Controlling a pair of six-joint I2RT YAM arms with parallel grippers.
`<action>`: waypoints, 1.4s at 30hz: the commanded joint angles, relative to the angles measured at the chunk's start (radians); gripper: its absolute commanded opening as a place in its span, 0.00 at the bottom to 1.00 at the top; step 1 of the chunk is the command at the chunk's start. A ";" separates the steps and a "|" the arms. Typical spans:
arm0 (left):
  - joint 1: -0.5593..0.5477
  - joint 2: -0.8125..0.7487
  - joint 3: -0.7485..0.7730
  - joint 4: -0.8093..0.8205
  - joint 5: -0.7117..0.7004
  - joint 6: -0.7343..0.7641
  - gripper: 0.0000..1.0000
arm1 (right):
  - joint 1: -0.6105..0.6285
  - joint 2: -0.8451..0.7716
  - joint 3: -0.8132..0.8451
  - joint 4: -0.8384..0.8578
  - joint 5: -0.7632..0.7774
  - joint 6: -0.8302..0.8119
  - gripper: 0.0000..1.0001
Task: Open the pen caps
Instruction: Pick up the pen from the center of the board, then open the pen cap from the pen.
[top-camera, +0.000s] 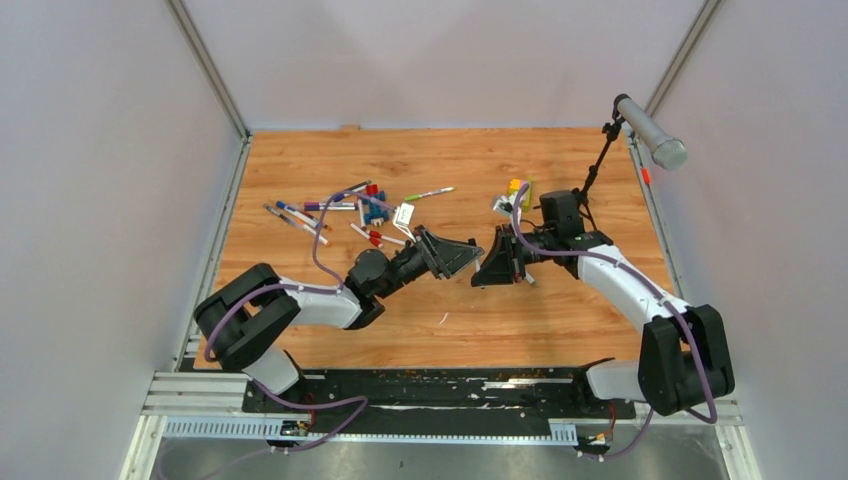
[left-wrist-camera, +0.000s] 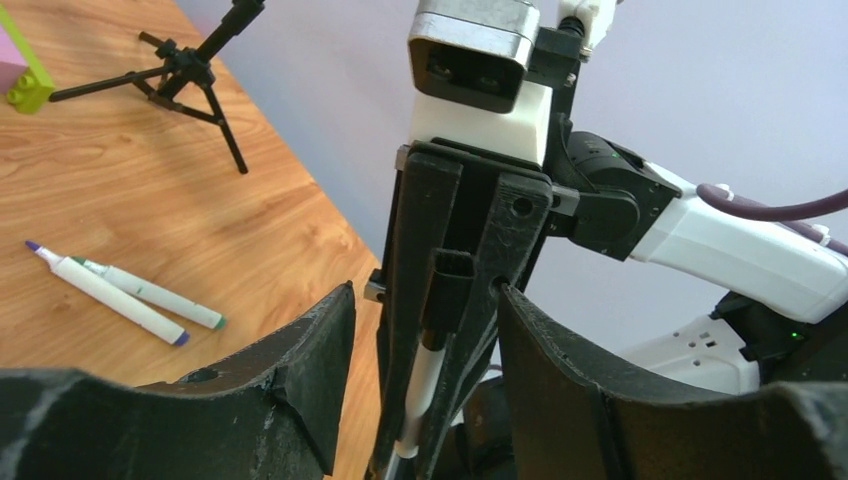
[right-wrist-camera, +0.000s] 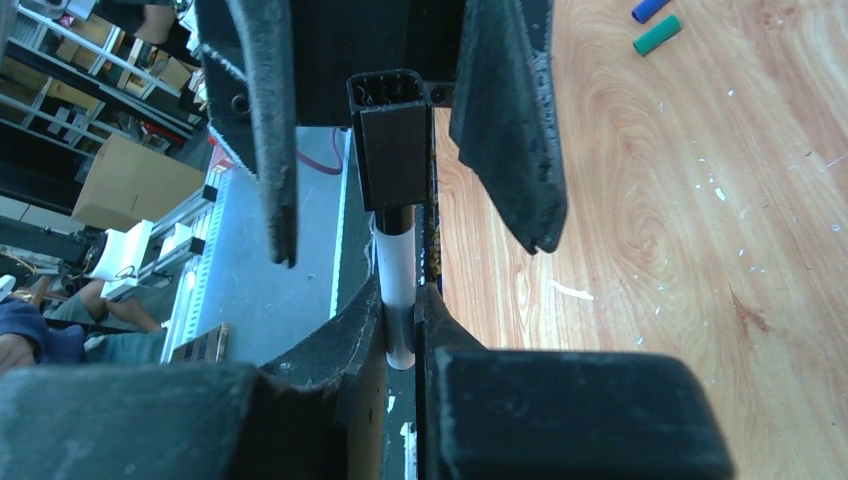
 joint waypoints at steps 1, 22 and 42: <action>0.011 -0.038 0.040 -0.031 0.047 0.012 0.59 | 0.013 0.008 0.037 -0.039 -0.052 -0.077 0.00; 0.067 -0.089 0.067 -0.094 -0.005 0.056 0.00 | 0.046 0.041 0.042 -0.065 -0.013 -0.093 0.00; 0.366 -0.405 0.071 -0.123 -0.284 0.382 0.00 | 0.174 0.143 0.057 -0.085 0.026 -0.102 0.00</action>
